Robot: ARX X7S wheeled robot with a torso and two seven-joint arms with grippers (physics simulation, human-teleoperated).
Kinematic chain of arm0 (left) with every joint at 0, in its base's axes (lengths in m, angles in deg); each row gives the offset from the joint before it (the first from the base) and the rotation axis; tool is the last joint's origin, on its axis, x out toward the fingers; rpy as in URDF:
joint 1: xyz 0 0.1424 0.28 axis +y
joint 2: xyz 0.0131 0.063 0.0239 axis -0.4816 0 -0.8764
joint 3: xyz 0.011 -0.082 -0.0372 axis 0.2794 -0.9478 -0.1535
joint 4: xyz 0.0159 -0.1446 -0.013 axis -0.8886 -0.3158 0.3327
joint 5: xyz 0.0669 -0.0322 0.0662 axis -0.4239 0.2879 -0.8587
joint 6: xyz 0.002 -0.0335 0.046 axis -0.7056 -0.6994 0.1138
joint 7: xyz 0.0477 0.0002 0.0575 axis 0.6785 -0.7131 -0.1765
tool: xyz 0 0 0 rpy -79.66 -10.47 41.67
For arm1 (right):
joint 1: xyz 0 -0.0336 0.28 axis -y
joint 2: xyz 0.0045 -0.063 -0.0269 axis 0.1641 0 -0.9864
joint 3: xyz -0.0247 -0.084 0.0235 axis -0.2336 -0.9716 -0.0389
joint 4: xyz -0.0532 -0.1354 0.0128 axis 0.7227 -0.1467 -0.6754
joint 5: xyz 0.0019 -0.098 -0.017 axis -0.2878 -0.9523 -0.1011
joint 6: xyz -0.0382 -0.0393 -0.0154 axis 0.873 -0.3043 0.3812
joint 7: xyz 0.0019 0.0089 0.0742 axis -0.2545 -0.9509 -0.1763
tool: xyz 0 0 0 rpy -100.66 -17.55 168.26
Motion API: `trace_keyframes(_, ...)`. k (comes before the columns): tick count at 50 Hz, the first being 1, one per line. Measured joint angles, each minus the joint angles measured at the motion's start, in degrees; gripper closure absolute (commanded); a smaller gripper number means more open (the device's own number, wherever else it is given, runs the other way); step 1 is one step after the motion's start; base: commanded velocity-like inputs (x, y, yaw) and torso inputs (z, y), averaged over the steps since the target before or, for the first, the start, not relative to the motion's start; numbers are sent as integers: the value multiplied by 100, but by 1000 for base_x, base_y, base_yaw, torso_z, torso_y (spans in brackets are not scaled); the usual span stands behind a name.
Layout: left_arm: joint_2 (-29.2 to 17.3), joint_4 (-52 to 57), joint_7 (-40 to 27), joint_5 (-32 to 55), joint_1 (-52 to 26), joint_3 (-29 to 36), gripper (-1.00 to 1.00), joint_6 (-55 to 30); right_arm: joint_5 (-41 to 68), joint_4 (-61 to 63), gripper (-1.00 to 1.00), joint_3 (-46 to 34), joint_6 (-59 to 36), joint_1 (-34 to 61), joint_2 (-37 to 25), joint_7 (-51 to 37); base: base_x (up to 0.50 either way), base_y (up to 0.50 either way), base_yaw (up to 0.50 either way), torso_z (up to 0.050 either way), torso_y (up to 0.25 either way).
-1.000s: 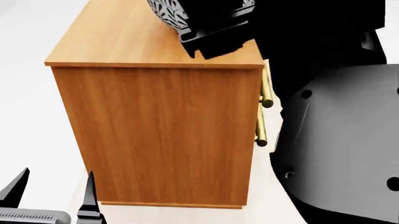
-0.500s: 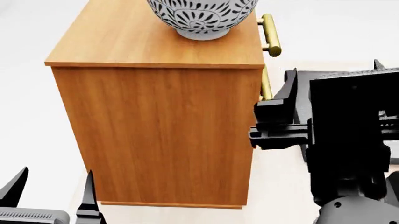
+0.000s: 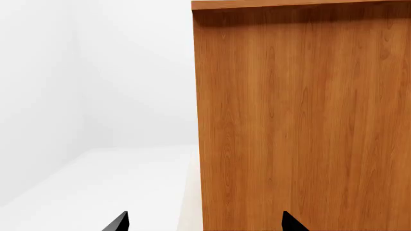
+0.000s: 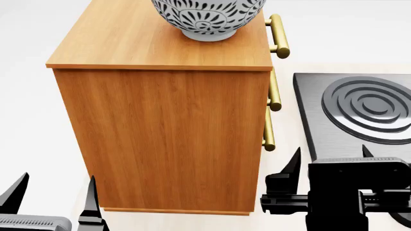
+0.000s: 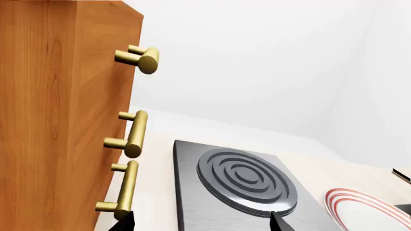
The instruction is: Put the bowl on the top of the cabinet.
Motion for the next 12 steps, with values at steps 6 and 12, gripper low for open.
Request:
trace_keyframes(6,-4,-4,-6,2,2,2,-100,8,-129,-200,-100,-57,146,-152,104,88,0,0,0,0,0)
trace_keyframes(12,-8,-1,-14,4,5,4,-100,13,-220,-333,-100,-98,243,-249,187,153,0,0,0,0,0)
